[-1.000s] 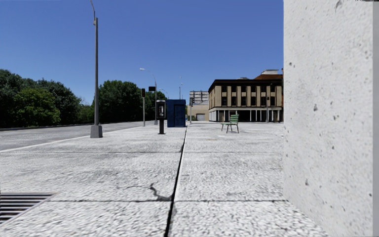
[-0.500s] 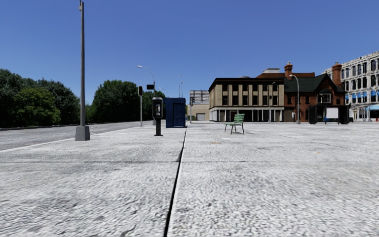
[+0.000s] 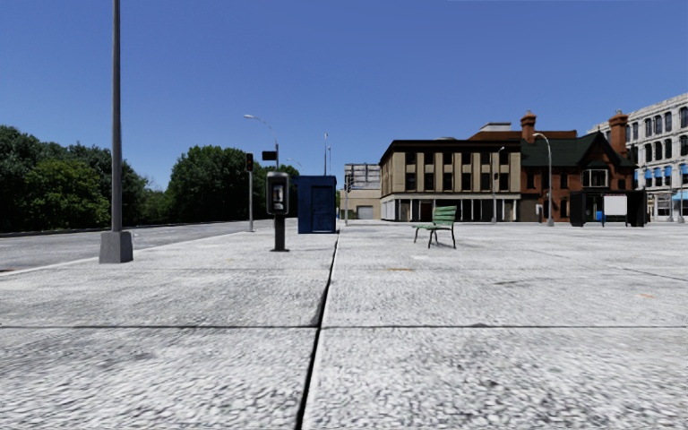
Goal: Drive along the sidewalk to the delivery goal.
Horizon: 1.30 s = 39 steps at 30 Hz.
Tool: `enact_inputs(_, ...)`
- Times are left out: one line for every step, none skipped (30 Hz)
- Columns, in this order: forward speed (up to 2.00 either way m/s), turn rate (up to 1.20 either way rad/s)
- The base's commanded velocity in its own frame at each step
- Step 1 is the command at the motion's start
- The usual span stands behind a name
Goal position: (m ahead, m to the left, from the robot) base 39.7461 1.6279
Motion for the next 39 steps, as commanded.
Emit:
enact_inputs(2.0,0.0)
enact_inputs(2.0,0.0)
enact_inputs(2.0,0.0)
enact_inputs(2.0,0.0)
enact_inputs(2.0,0.0)
enact_inputs(2.0,0.0)
enact_inputs(2.0,0.0)
enact_inputs(2.0,0.0)
enact_inputs(2.0,0.0)
enact_inputs(2.0,0.0)
enact_inputs(2.0,0.0)
enact_inputs(2.0,0.0)
enact_inputs(2.0,0.0)
enact_inputs(2.0,0.0)
enact_inputs(2.0,0.0)
enact_inputs(2.0,0.0)
enact_inputs(2.0,0.0)
enact_inputs(2.0,0.0)
enact_inputs(2.0,0.0)
enact_inputs(2.0,0.0)
enact_inputs(2.0,0.0)
enact_inputs(2.0,0.0)
enact_inputs(2.0,0.0)
enact_inputs(2.0,0.0)
enact_inputs(2.0,0.0)
enact_inputs(2.0,0.0)
enact_inputs(2.0,0.0)
enact_inputs(2.0,0.0)
enact_inputs(2.0,0.0)
enact_inputs(2.0,0.0)
enact_inputs(2.0,0.0)
enact_inputs(2.0,0.0)
enact_inputs(2.0,0.0)
enact_inputs(2.0,0.0)
enact_inputs(2.0,0.0)
enact_inputs(2.0,0.0)
enact_inputs(2.0,0.0)
enact_inputs(2.0,0.0)
enact_inputs(2.0,0.0)
